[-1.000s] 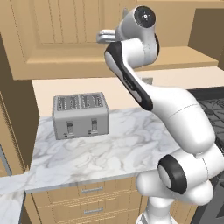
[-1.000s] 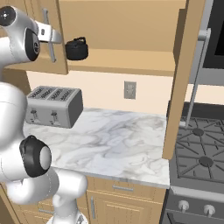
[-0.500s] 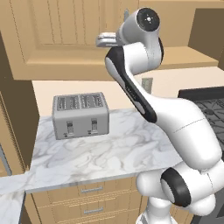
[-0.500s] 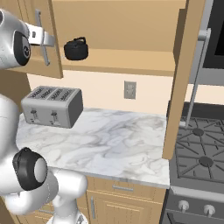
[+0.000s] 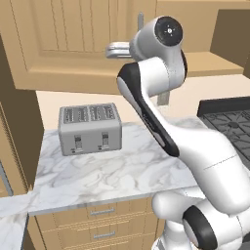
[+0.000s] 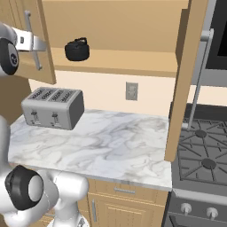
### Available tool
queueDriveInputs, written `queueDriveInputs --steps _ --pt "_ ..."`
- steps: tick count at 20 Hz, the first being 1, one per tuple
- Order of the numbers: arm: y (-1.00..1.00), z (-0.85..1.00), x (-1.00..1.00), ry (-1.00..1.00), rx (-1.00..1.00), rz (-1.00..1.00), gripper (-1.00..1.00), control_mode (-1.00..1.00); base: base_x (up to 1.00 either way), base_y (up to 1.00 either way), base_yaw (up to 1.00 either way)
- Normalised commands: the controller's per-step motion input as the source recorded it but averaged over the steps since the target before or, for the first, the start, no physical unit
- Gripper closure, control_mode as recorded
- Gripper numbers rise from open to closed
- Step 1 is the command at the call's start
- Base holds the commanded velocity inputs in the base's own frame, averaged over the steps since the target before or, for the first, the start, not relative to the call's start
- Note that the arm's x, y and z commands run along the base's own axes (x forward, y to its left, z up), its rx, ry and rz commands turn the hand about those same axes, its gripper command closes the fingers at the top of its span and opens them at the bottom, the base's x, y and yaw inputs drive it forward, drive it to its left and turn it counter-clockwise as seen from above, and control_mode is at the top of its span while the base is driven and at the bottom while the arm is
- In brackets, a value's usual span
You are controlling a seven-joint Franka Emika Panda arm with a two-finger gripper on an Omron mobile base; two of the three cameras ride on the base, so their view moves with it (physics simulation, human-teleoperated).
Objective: Open the cabinet, pick the kettle from the cabinet, and place it in the sink.
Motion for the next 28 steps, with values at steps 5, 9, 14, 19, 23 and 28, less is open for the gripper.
queueDriveInputs --steps 5,9,14,19,23,28 --pt "0.35 0.0 -0.49 -0.11 0.0 0.0 1.0 -1.0 0.0 0.0 0.0" --pt "0.36 0.0 -0.48 -0.09 0.0 0.0 1.0 -1.0 0.0 0.0 0.0" --pt "0.37 0.0 -0.47 -0.07 0.0 0.0 1.0 -1.0 0.0 0.0 0.0" --pt "0.42 0.0 -0.38 -0.01 0.0 0.0 1.0 -1.0 0.0 0.0 0.0" --pt "0.41 0.0 -0.34 0.0 0.0 0.0 1.0 -1.0 0.0 0.0 0.0" --pt "0.42 0.0 -0.31 0.0 0.0 0.0 1.0 -1.0 0.0 0.0 0.0"
